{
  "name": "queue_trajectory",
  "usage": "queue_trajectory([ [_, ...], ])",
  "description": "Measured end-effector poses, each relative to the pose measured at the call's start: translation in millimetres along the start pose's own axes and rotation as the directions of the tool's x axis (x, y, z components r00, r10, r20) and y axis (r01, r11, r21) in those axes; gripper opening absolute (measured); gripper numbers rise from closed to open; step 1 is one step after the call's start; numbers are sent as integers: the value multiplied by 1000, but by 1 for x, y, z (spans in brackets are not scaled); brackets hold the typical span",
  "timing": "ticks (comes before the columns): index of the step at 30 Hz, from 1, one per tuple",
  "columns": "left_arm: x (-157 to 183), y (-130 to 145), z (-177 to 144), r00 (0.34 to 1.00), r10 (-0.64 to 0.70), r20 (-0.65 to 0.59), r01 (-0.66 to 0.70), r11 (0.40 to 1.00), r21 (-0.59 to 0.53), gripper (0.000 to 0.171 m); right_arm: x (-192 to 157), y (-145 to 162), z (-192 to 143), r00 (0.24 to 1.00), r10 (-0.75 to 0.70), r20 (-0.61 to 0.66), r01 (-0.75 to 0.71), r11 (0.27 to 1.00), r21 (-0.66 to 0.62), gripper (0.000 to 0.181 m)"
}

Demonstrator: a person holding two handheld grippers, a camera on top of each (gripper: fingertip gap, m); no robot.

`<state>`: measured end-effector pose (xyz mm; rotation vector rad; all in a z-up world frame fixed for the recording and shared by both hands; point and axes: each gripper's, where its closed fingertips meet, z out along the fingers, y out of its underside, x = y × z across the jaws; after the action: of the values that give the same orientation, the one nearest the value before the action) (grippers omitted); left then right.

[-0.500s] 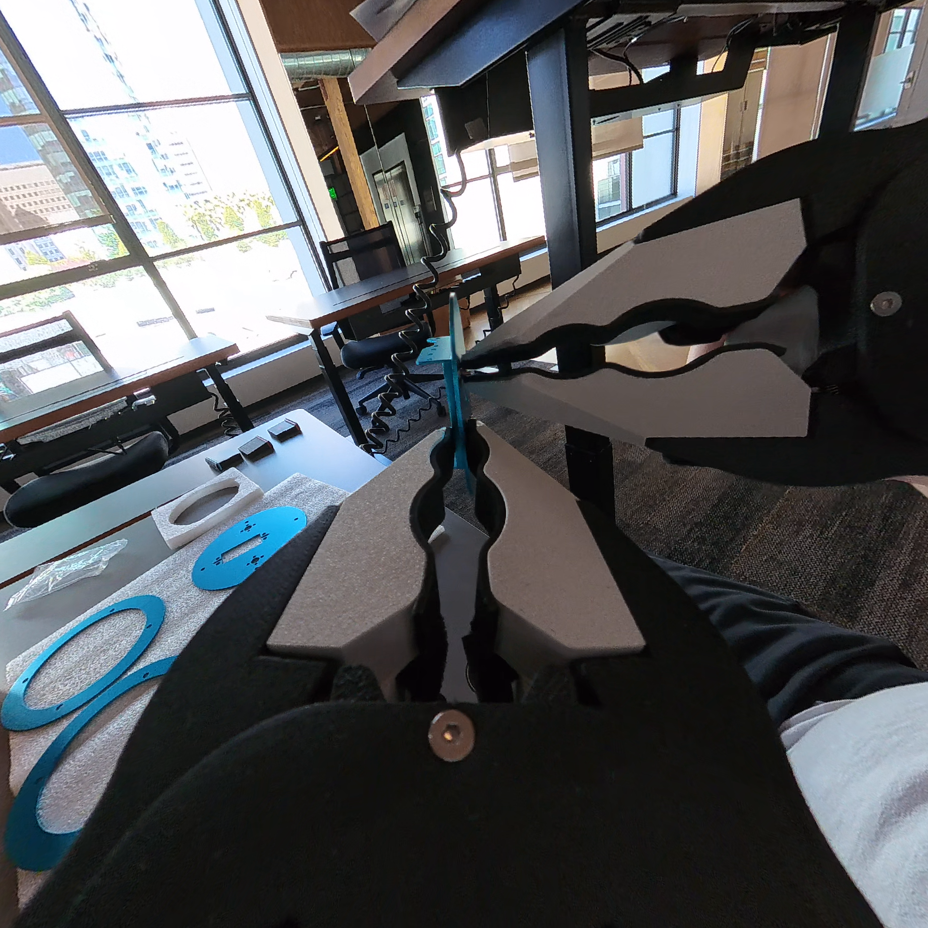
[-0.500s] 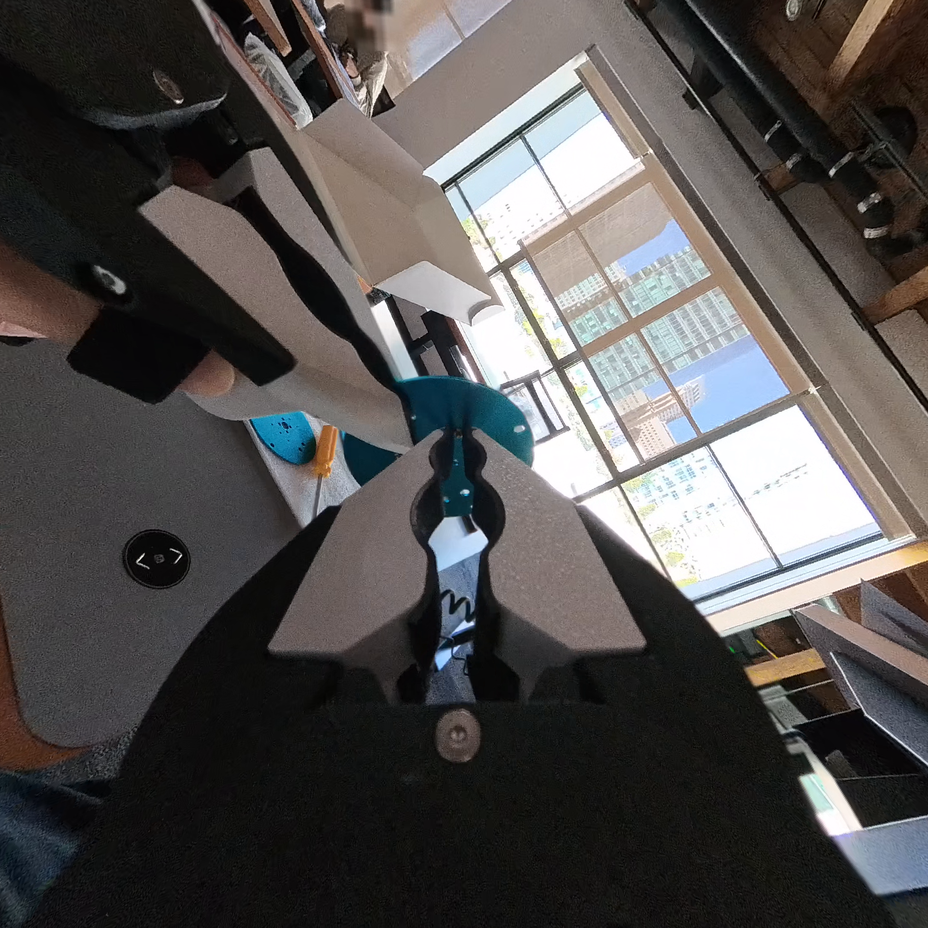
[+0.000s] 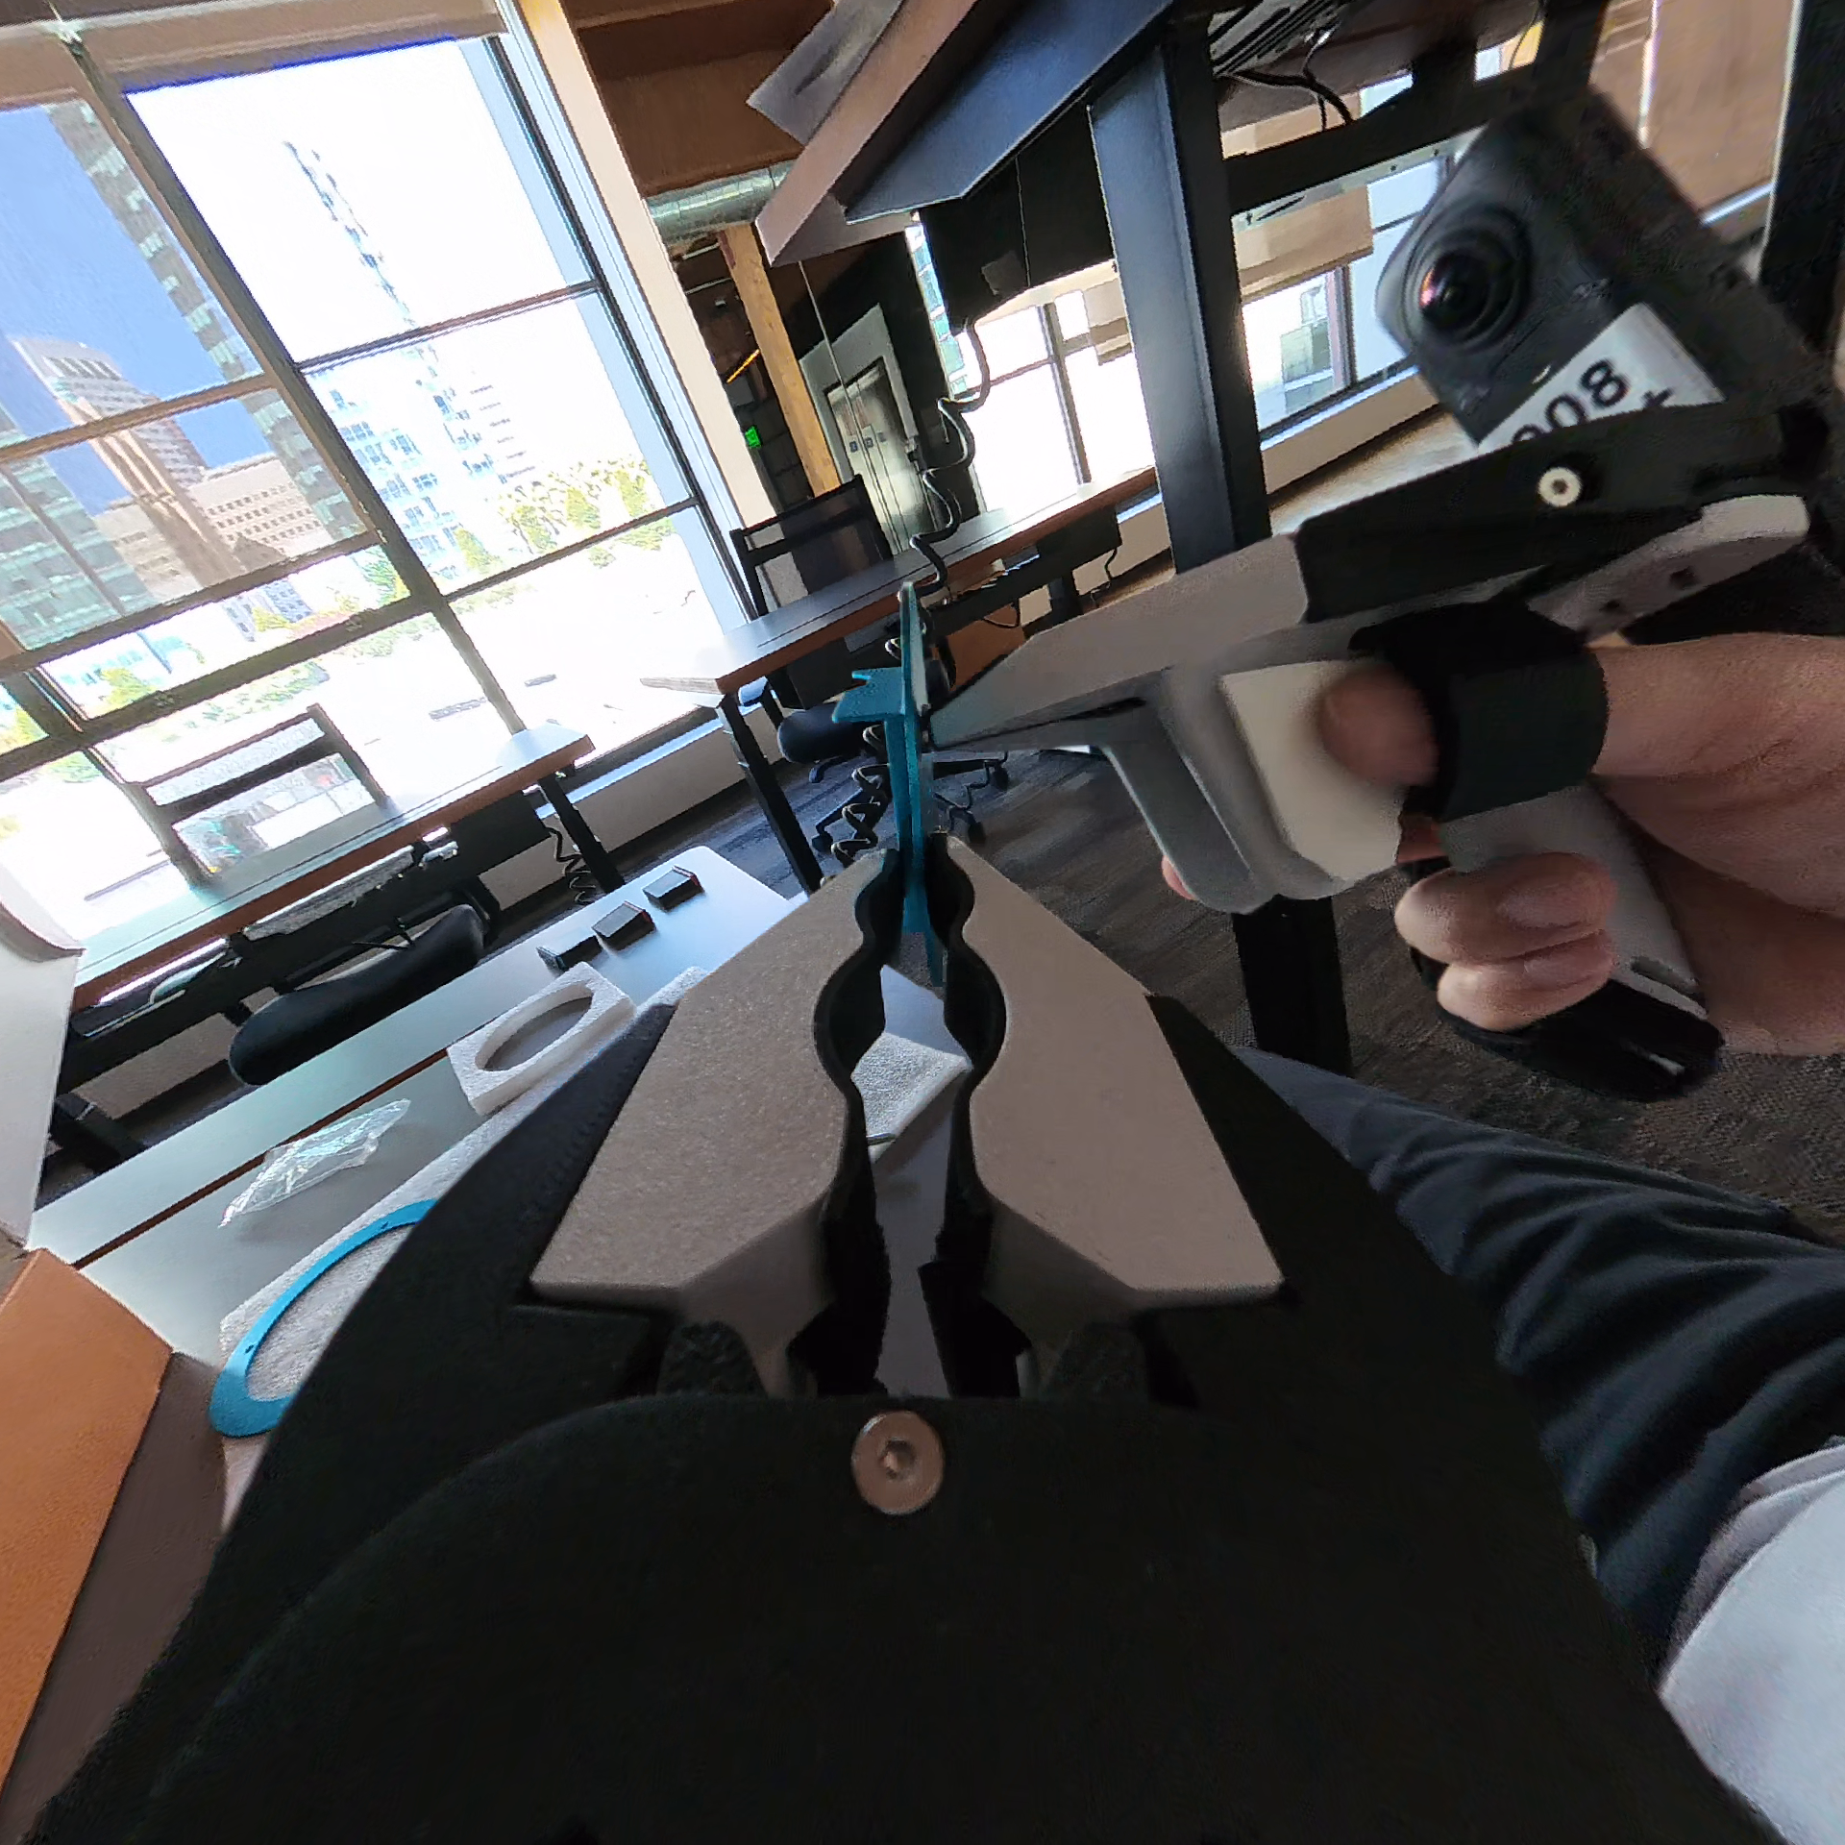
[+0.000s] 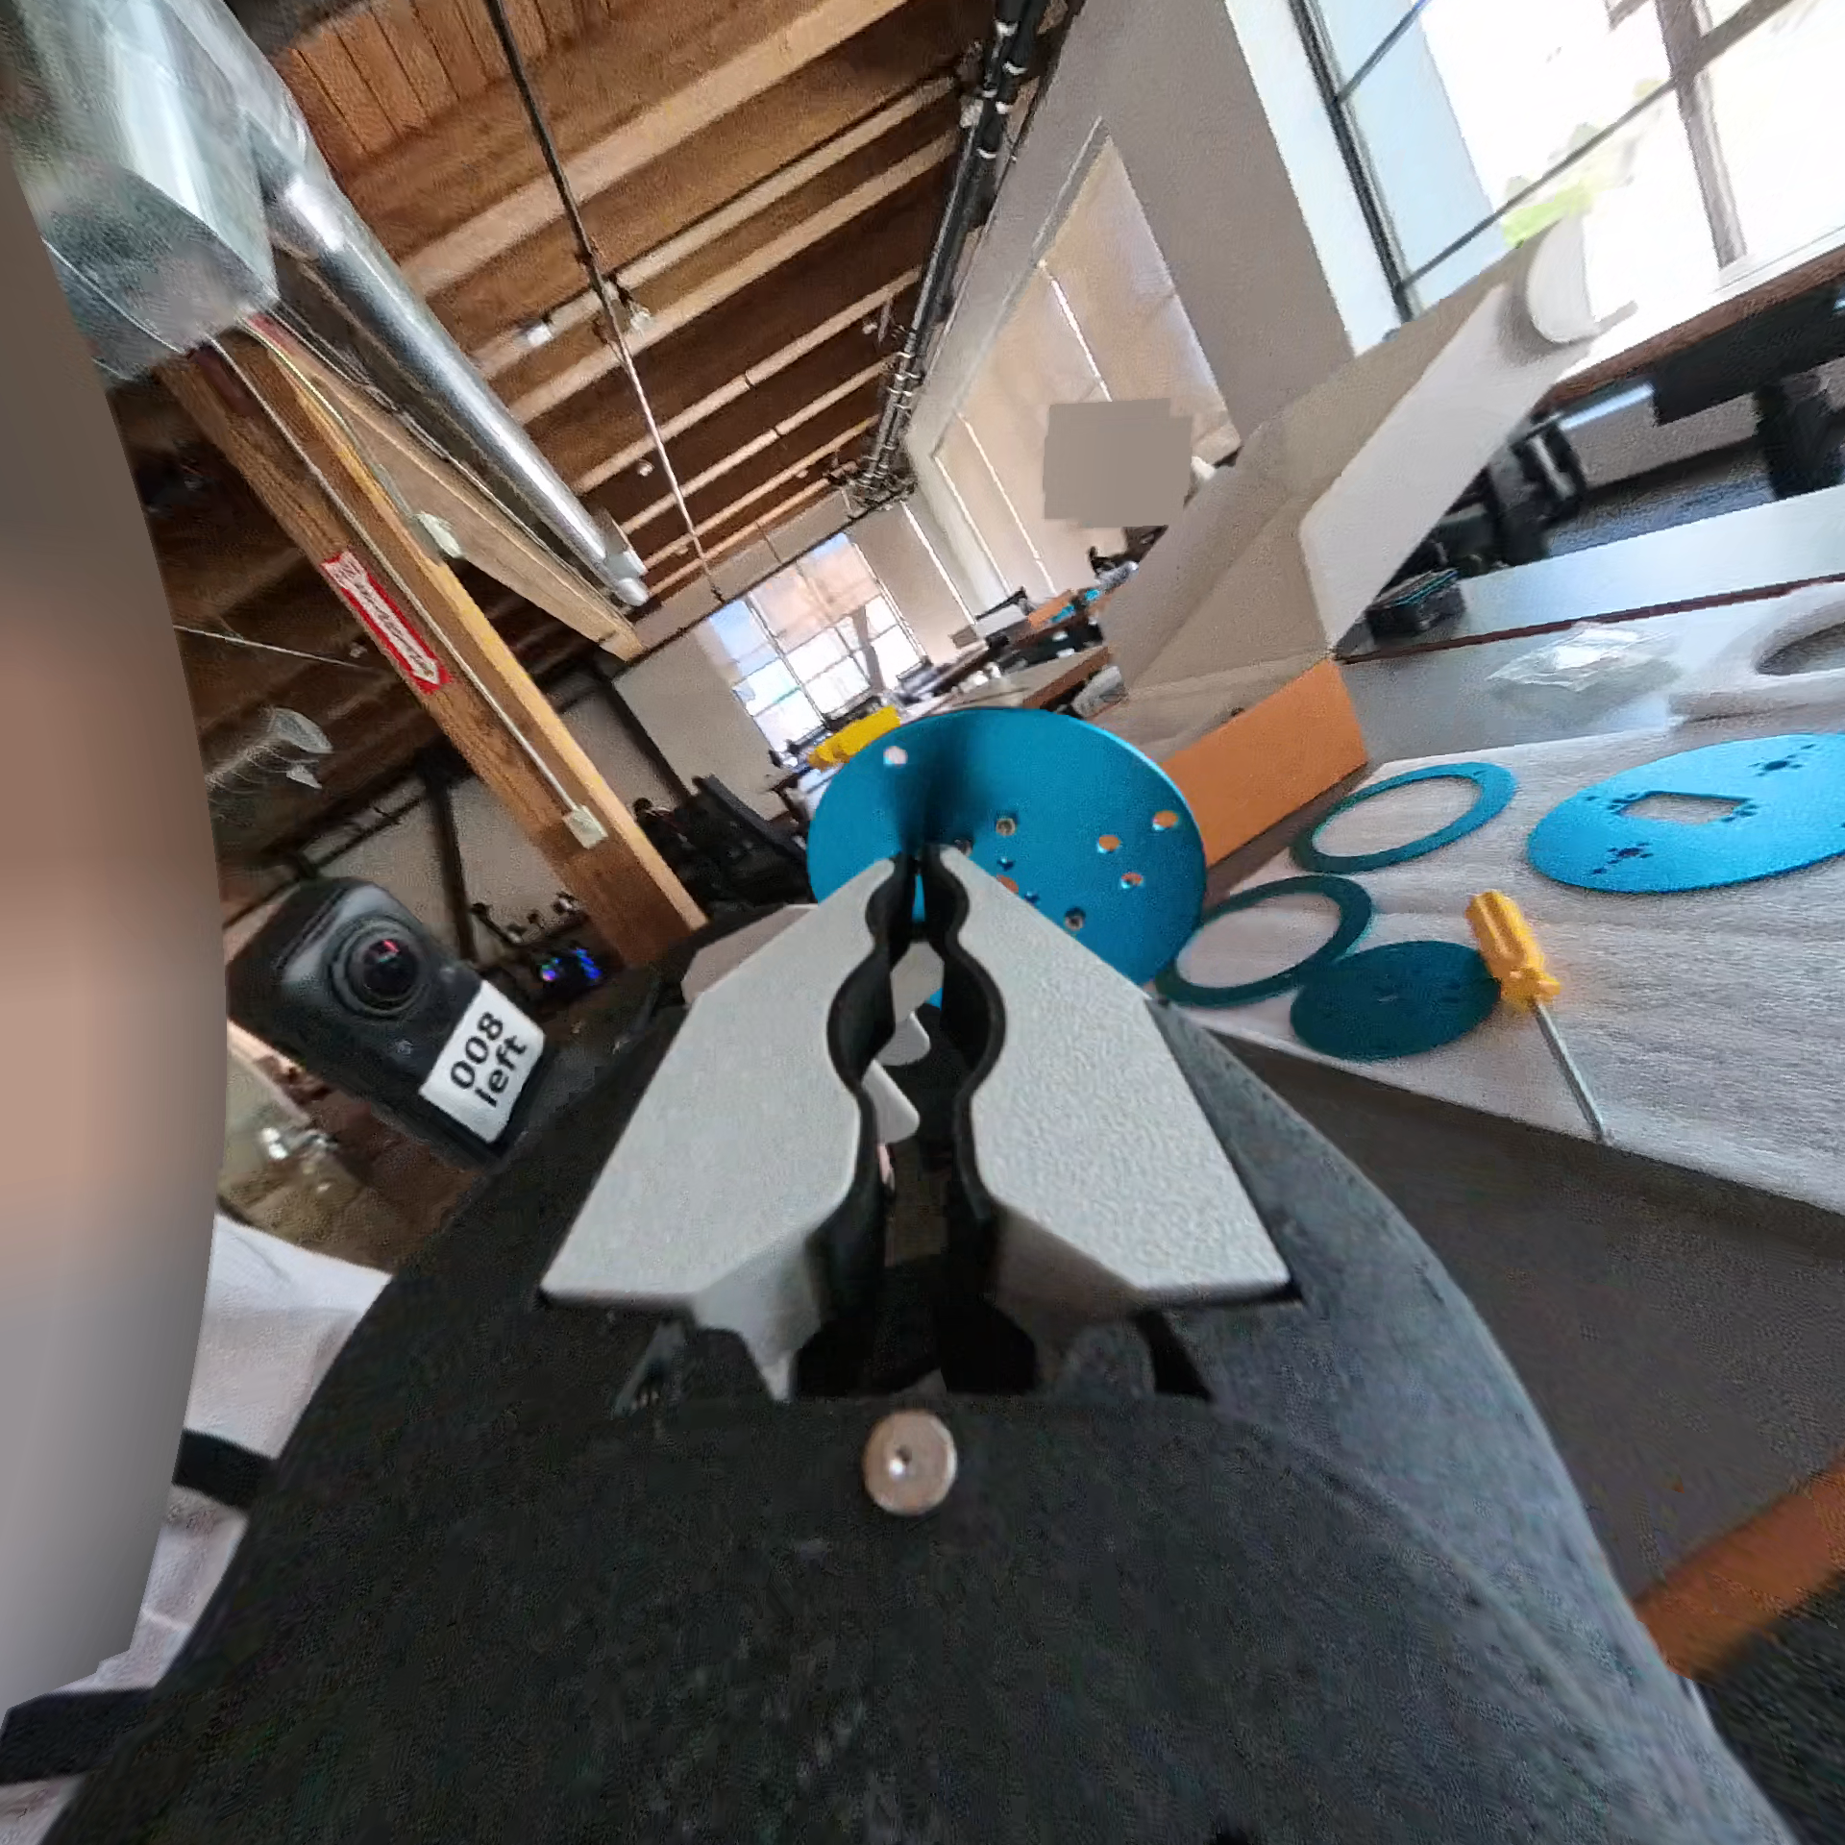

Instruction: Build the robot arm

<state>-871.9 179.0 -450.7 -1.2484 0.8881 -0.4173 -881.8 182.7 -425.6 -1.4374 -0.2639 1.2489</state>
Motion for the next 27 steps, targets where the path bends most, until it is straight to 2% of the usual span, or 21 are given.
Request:
queue_trajectory([
  [1,0,0,0,1000,8,3,-8,1000,-1,3,0,0,-1,1000,-8,23,8,1000,13,1],
  [2,1,0,0,1000,18,5,-18,1000,-4,3,0,-1,-2,997,-81,18,80,996,23,1],
  [4,0,1,0,999,44,22,-44,999,-6,3,1,-4,-6,939,-342,-42,344,938,44,7],
  [6,-3,1,0,991,118,63,-118,993,-13,3,5,-7,-11,775,-617,-134,624,781,11,9],
  [7,-4,1,0,980,179,88,-177,984,-24,3,2,-4,-13,684,-717,-135,722,692,-17,6],
  [9,1,2,1,941,325,96,-323,946,-32,3,6,-2,-19,530,-833,-160,833,547,-84,2],
  [10,4,3,2,907,408,101,-407,913,-32,3,11,0,-22,484,-860,-159,856,503,-115,3],
  [11,6,5,3,865,489,115,-488,872,-43,3,18,2,-25,474,-865,-161,855,497,-152,5],
  [13,6,11,4,787,604,128,-601,797,-61,3,31,7,-30,517,-843,-149,819,538,-200,10],
  [16,7,19,3,732,673,104,-670,739,-64,2,43,6,-38,563,-810,-164,777,586,-229,11],
  [20,0,20,3,632,768,103,-765,640,-72,3,52,2,-37,570,-809,-147,770,588,-250,11],
  [25,-16,29,9,566,821,77,-813,571,-114,3,64,-4,-24,564,-817,-121,779,575,-250,11],
  [27,-27,35,13,582,811,61,-801,584,-134,3,70,-6,-18,564,-819,-109,784,572,-242,11],
])
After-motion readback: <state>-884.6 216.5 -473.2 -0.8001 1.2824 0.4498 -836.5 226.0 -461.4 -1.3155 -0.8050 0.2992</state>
